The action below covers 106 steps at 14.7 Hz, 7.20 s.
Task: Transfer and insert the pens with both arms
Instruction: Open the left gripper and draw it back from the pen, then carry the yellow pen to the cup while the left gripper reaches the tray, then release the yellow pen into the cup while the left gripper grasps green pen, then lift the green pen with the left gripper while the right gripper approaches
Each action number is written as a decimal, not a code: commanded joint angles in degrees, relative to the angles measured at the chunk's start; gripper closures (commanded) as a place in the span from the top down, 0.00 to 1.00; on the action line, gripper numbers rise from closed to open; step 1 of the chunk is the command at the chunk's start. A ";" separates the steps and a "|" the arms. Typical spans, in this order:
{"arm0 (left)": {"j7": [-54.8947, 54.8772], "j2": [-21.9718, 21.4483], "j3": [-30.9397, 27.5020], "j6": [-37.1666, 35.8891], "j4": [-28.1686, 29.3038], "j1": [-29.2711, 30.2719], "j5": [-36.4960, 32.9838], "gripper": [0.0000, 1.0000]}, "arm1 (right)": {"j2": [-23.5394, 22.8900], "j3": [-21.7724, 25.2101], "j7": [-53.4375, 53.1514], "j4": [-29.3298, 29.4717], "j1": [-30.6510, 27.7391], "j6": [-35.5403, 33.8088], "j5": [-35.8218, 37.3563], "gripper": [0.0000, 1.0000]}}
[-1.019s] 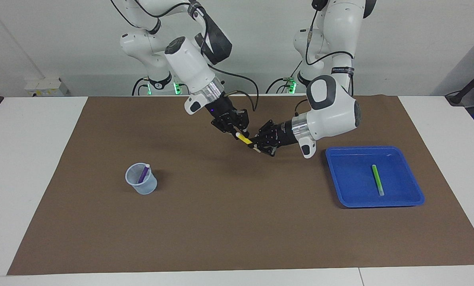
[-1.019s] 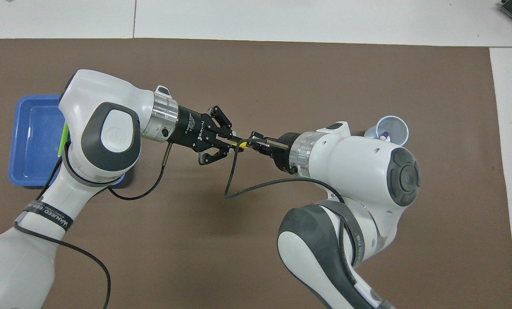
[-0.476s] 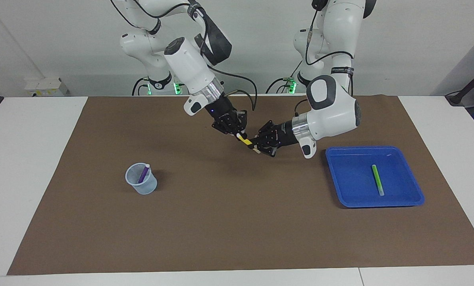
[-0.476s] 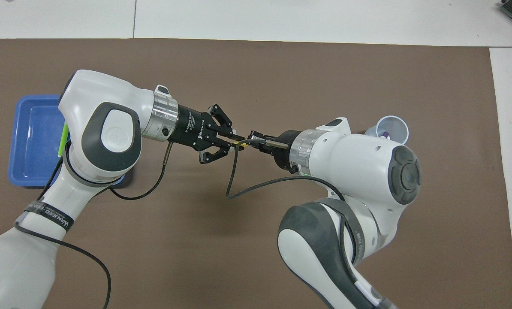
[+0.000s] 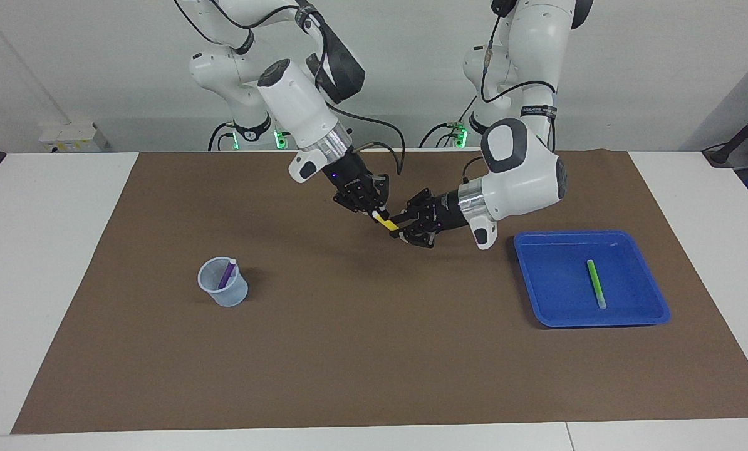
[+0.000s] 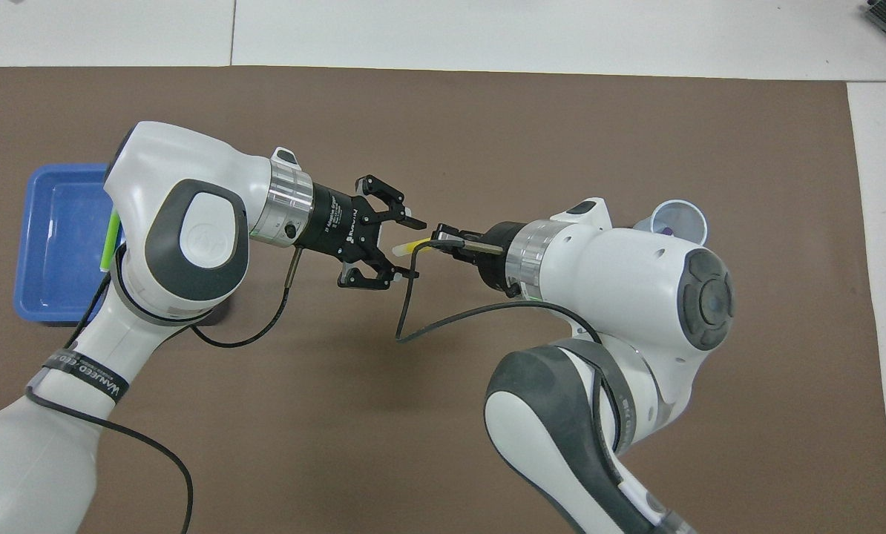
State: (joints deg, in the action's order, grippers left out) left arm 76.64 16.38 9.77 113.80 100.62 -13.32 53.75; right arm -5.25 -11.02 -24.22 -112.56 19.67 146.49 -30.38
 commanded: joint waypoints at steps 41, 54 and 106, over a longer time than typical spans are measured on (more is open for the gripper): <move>-79.36 8.74 -1.33 8.18 -4.38 23.51 -58.39 0.92 | 5.60 -0.05 47.69 -0.12 -28.55 -18.80 32.31 0.00; -87.01 9.81 -1.33 17.15 0.45 27.91 -59.46 0.86 | 1.65 -0.05 47.51 -1.44 -28.29 -13.78 32.05 0.00; -68.38 2.34 -0.80 -12.10 -4.91 19.31 -50.85 0.00 | -5.83 -1.37 -6.98 7.61 -2.19 -1.73 -4.43 1.00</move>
State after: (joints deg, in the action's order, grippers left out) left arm 4.98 21.64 9.78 104.89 94.17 8.75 2.21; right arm -10.32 -12.12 -30.97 -106.07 17.52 144.86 -33.82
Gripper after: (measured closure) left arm 0.833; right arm 0.000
